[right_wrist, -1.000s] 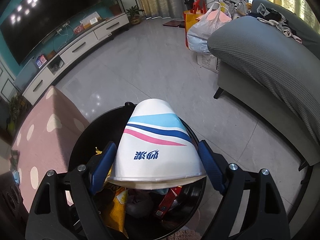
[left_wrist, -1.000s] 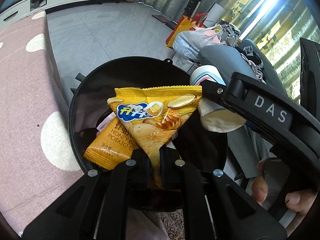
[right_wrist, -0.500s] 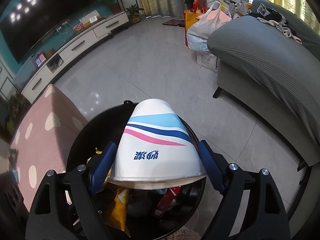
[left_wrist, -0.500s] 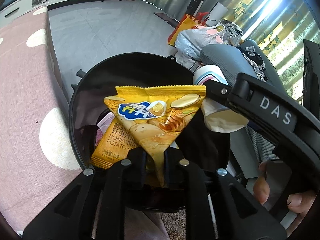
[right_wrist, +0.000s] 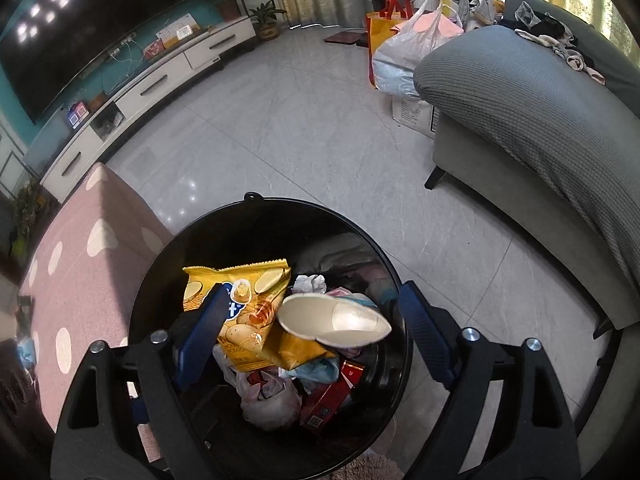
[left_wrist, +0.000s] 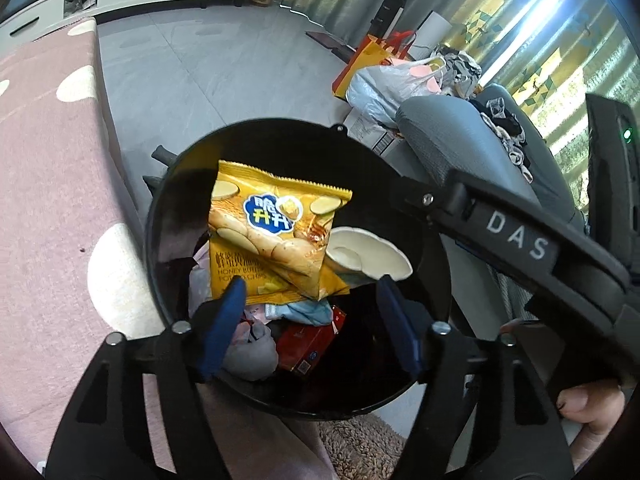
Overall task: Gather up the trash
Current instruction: 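Move both tools back to the trash on the rug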
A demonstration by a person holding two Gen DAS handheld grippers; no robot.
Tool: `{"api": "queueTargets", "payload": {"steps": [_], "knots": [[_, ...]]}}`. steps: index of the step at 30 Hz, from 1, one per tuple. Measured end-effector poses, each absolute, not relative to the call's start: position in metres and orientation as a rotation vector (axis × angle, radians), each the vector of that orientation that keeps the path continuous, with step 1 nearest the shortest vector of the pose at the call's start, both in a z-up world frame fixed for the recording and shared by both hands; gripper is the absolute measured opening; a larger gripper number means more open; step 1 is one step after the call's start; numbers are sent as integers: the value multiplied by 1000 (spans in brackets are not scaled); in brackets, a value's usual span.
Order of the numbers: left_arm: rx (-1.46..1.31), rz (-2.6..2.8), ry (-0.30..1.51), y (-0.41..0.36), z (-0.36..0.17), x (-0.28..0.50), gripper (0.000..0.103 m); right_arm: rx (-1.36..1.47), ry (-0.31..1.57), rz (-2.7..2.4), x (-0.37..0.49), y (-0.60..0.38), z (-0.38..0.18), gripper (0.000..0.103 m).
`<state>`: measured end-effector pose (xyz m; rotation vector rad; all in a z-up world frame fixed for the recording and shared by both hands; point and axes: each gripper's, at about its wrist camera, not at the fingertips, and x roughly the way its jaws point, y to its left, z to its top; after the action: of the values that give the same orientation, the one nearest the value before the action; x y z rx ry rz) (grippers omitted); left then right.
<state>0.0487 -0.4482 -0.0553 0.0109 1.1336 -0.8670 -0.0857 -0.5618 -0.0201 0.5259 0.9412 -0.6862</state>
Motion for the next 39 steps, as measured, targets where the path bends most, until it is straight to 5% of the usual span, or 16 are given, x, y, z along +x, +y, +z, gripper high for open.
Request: {"api": "queueTargets", "payload": {"steps": [4,12,15,39], "knots": [[-18,-845,1114,-434,-47,53,86,527,935,-683,-85,-561,-19,87],[-108,-745,1066,-382,-27,73,96,496,938,-656,-76,-549,-17,87],[-146,-697,1044,-356,-19,79,100,487,932,-641,-72,-542,-16,97],[-388,94,923,-11,0,107,99,280,999,-289,6,-398,-25,100]]}}
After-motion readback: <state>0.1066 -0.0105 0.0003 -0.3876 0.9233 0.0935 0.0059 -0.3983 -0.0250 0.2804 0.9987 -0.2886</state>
